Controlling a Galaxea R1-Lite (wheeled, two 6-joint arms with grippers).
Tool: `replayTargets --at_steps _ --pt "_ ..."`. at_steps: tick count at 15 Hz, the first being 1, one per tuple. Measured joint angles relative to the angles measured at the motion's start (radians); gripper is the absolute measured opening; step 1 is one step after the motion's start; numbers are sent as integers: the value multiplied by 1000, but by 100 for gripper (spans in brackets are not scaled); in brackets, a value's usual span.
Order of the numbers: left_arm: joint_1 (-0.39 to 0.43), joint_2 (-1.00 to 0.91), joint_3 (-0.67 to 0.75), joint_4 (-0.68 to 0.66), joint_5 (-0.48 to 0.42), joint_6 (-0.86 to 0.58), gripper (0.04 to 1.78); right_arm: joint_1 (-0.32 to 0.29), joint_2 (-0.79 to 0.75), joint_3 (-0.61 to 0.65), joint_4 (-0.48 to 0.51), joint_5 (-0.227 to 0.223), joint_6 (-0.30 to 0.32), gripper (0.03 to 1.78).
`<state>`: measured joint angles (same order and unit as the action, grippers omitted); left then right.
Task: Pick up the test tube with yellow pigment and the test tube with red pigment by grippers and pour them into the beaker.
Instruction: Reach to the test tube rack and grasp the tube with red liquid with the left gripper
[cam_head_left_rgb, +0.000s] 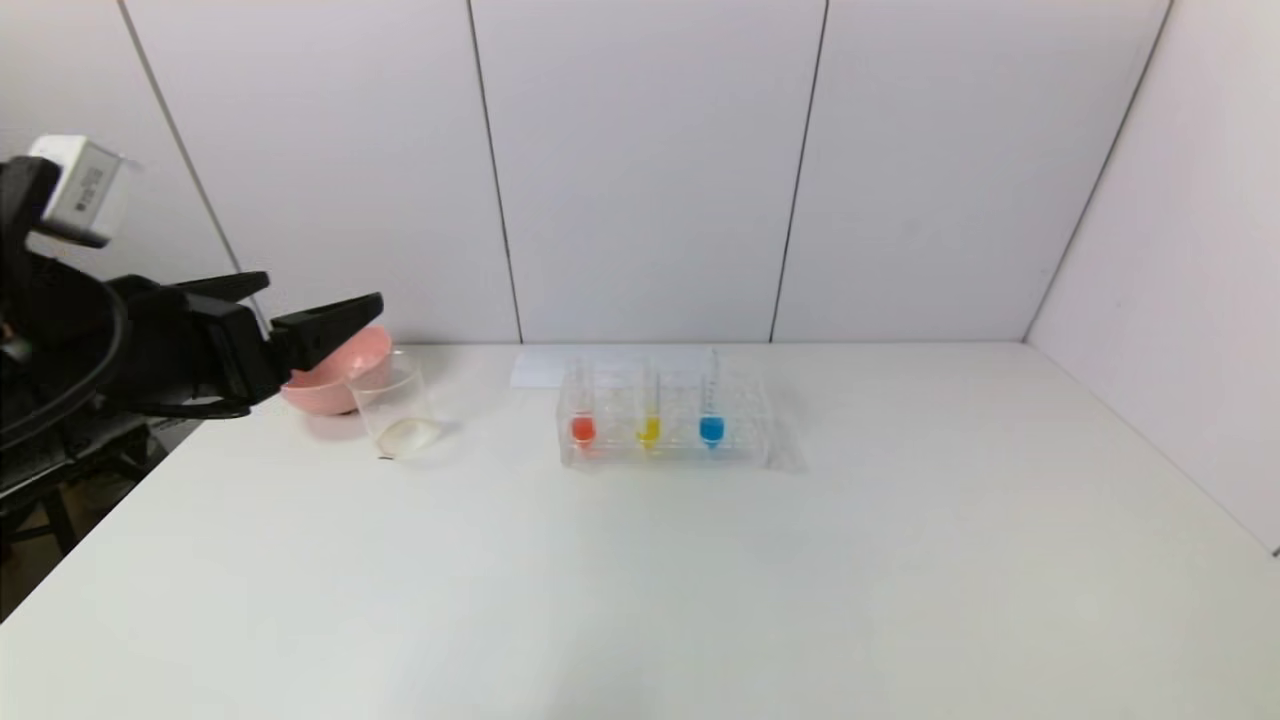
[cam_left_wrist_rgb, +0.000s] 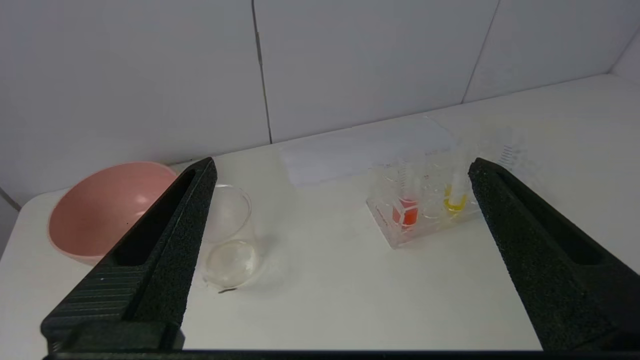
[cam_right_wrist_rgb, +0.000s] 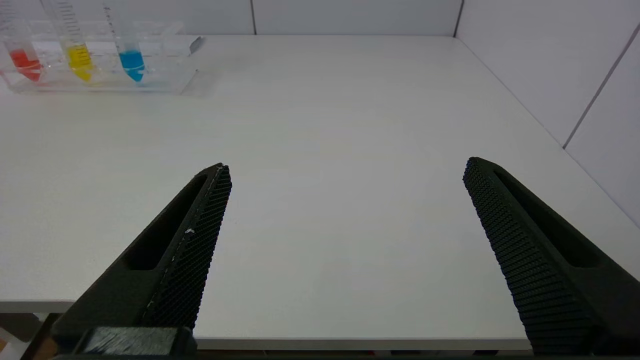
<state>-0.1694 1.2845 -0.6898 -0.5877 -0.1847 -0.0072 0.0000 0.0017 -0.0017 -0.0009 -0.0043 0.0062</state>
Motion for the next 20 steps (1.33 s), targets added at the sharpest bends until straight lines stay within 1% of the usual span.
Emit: replayTargets --at_steps 2,4,6,9,10,18,20 --pt "-28 86 -9 -42 14 4 176 0 0 0 0 0 0 170" --pt "-60 175 -11 -121 41 6 176 0 0 0 0 0 0 170" --pt "-102 273 -13 -233 99 6 176 0 0 0 0 0 0 170" --pt "-164 409 -32 -423 218 7 176 0 0 0 0 0 0 170" --pt "-178 440 -37 -468 242 7 176 0 0 0 0 0 0 170" --pt "-252 556 -52 -489 251 6 176 0 0 0 0 0 0 170" --pt "-266 573 -60 -489 266 6 176 0 0 0 0 0 0 170"
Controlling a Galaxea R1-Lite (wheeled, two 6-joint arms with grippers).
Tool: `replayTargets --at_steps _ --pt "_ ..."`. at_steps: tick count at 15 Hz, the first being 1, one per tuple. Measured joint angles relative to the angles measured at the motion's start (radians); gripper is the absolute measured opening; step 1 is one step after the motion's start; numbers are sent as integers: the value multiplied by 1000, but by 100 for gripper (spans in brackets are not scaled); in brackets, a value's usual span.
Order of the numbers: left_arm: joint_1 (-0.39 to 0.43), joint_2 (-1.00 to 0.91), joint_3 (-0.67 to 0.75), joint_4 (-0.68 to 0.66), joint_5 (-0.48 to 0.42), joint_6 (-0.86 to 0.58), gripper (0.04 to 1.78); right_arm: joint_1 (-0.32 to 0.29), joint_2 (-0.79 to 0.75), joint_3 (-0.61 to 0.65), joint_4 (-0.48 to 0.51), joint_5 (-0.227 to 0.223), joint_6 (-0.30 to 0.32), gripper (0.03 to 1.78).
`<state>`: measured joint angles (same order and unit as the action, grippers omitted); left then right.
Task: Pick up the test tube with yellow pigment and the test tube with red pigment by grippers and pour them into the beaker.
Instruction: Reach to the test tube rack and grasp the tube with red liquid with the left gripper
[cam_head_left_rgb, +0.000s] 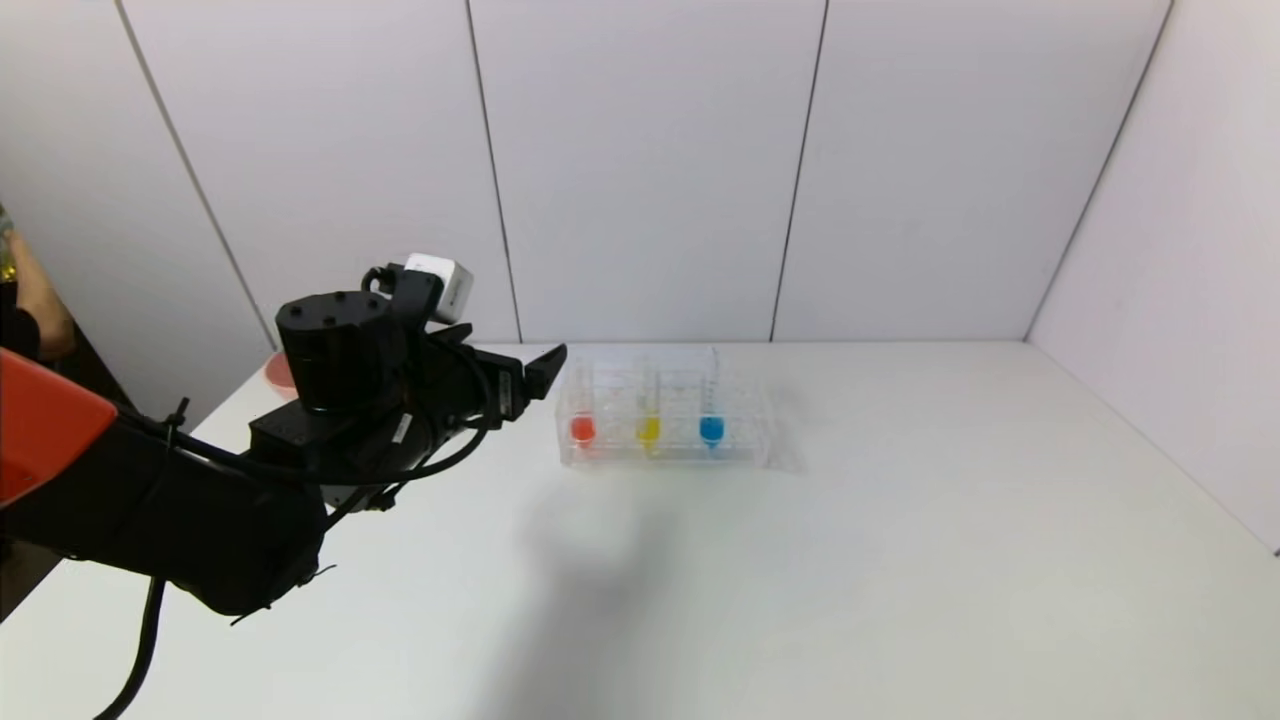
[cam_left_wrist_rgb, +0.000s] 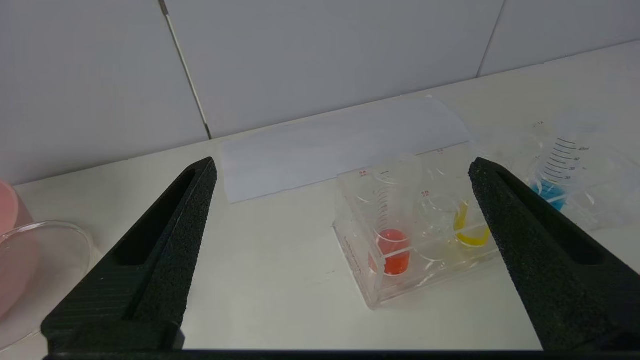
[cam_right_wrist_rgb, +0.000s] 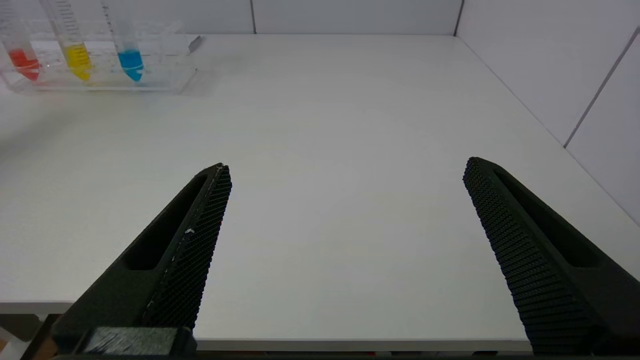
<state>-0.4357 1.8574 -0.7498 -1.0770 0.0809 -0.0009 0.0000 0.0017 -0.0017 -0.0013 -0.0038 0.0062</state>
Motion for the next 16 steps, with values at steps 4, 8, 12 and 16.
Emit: replayTargets --at_steps 4,8,12,16 --pt "-21 37 -14 0 22 -1 176 0 0 0 0 0 0 170" --pt "-32 91 -35 -41 23 -2 176 0 0 0 0 -1 0 170" --pt "-40 150 -56 -82 29 -2 176 0 0 0 0 0 0 170" --pt "-45 190 -67 -81 50 -4 176 0 0 0 0 0 0 170"
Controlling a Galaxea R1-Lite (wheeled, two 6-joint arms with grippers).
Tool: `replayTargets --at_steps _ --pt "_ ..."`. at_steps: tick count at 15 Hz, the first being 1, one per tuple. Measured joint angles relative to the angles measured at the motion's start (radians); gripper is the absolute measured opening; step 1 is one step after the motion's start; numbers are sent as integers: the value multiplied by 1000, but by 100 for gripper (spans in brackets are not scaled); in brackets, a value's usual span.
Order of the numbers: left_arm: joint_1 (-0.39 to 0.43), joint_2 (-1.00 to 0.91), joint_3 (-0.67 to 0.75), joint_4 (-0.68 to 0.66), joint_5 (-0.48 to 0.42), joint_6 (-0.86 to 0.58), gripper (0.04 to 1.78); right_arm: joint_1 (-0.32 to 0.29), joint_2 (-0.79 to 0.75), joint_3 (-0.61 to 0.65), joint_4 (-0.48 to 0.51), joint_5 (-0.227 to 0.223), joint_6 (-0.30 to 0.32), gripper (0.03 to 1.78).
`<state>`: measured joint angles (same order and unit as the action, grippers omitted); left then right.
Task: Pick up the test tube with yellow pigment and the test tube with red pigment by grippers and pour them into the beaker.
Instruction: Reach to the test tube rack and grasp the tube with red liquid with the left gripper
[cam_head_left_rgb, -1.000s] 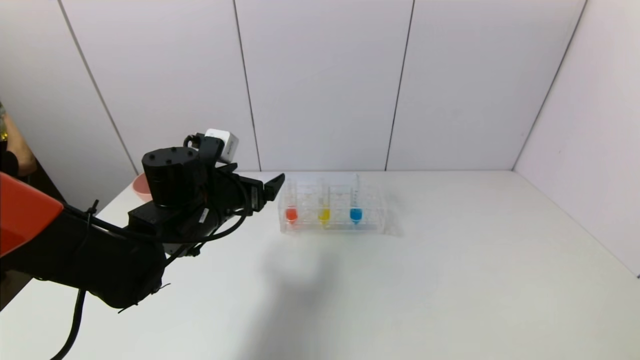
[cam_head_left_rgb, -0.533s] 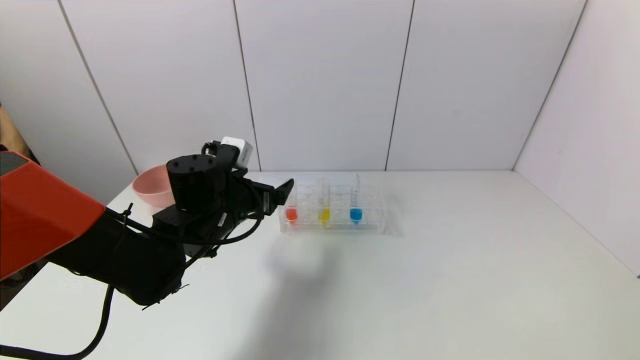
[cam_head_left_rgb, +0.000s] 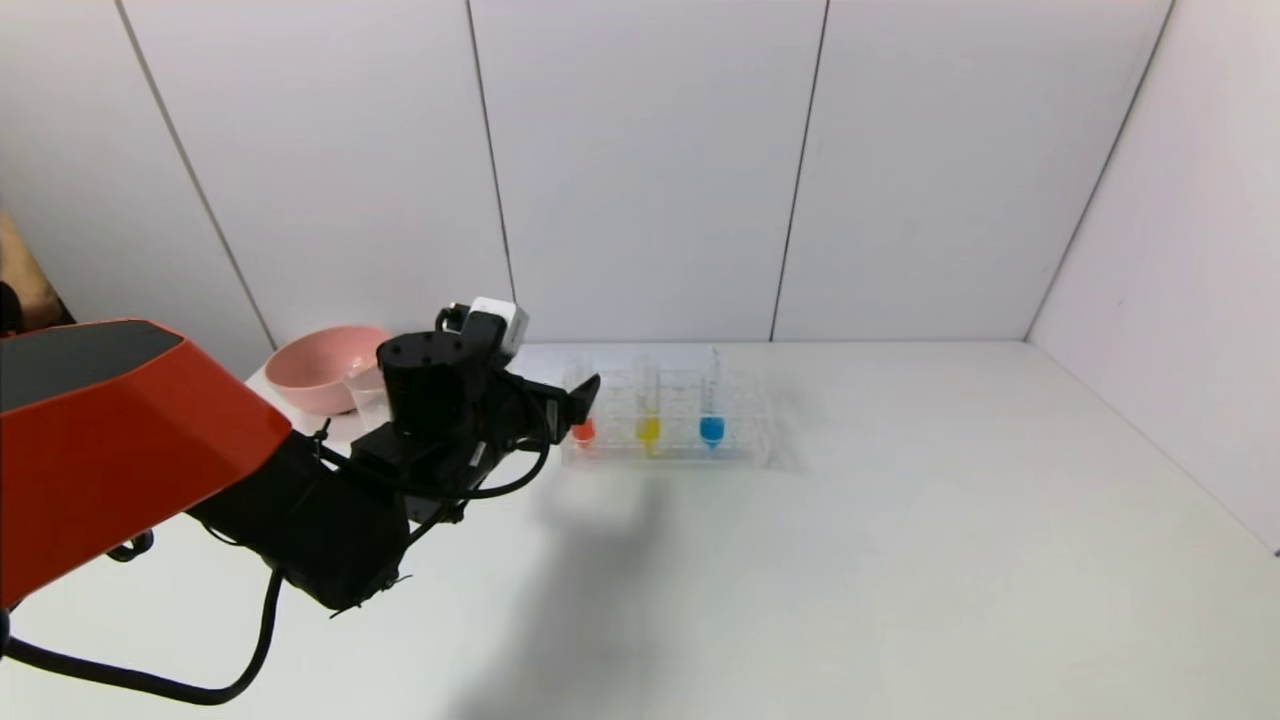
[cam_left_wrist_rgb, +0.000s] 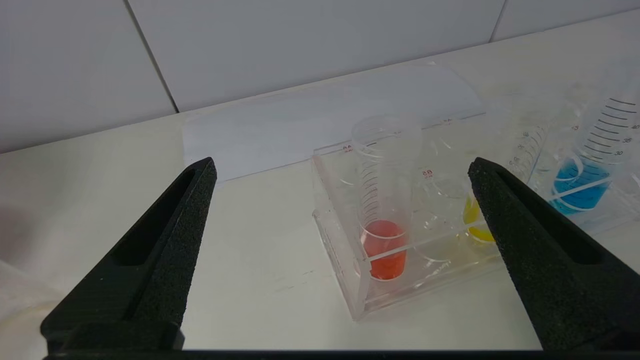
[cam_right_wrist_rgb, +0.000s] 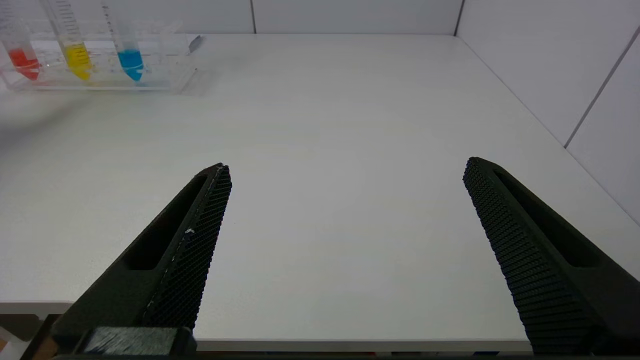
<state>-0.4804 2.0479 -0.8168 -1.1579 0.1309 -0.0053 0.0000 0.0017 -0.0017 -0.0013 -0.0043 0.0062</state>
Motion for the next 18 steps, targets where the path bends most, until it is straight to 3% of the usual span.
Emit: replayTargets --at_steps 18 --pt "-1 96 -50 -6 -9 -6 172 0 0 0 0 0 0 170"
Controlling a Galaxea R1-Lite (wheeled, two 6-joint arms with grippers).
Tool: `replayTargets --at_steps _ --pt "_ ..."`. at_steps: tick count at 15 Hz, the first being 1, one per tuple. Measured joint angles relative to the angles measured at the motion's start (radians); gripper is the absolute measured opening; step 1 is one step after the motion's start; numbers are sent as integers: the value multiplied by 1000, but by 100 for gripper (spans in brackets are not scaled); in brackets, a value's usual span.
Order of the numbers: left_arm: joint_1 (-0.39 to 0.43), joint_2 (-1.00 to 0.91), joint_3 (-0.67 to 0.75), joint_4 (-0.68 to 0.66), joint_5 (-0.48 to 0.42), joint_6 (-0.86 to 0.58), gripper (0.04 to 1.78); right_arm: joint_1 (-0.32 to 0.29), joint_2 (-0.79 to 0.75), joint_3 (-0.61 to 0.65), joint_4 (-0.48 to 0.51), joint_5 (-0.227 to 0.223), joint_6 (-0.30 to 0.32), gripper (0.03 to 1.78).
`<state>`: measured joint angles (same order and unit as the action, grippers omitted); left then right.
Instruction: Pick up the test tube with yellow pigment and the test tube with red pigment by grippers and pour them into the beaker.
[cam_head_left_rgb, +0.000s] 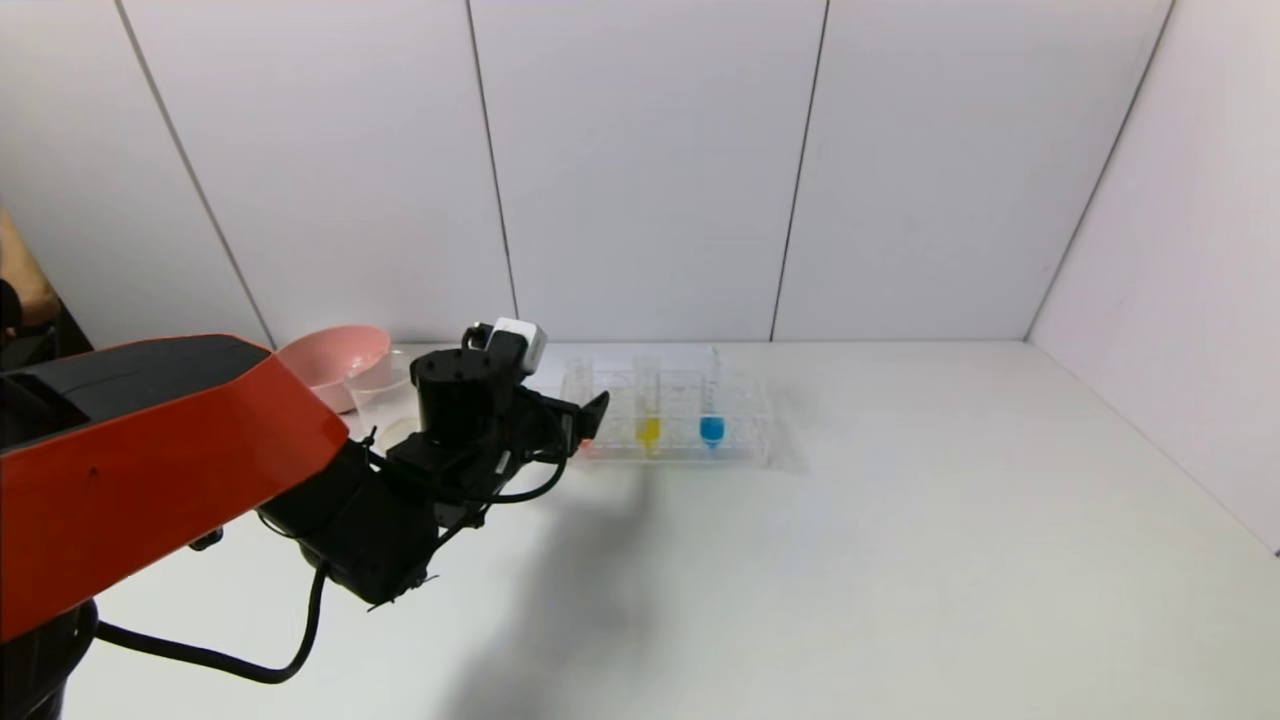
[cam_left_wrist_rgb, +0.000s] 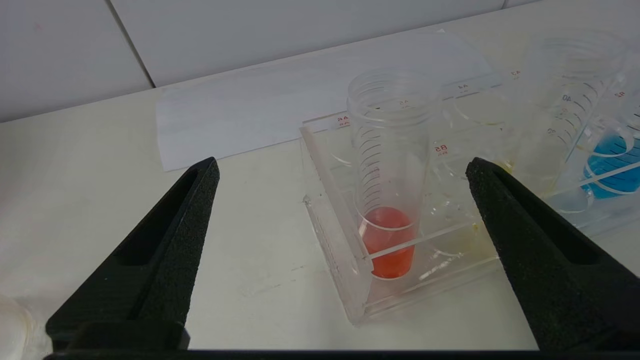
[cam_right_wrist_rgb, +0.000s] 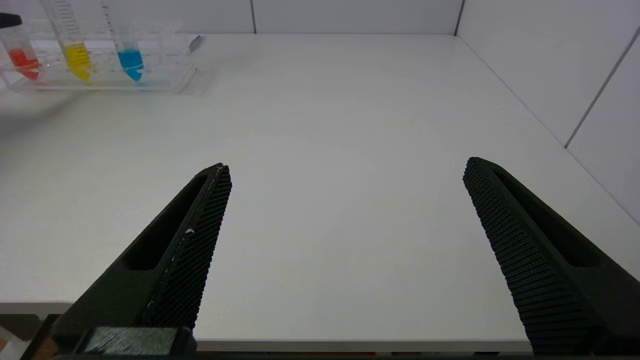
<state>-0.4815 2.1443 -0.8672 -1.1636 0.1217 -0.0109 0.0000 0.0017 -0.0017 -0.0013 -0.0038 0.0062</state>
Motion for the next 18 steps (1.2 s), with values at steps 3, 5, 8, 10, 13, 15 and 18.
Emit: replayTargets --at_steps 3,5,8,10,13,15,18 --pt "0 9 -11 2 -4 1 145 0 0 0 0 0 0 170" --pt "0 17 -20 2 -6 2 113 0 0 0 0 0 0 170" --pt "-6 24 -29 4 -11 2 57 0 0 0 0 0 0 170" --pt "-8 26 -31 3 -13 1 45 0 0 0 0 0 0 170" --pt "-9 26 -31 1 -11 2 44 0 0 0 0 -1 0 170" --pt "-10 25 -31 1 -10 3 44 0 0 0 0 0 0 170" --pt "-14 18 -31 1 -9 6 44 0 0 0 0 -1 0 170"
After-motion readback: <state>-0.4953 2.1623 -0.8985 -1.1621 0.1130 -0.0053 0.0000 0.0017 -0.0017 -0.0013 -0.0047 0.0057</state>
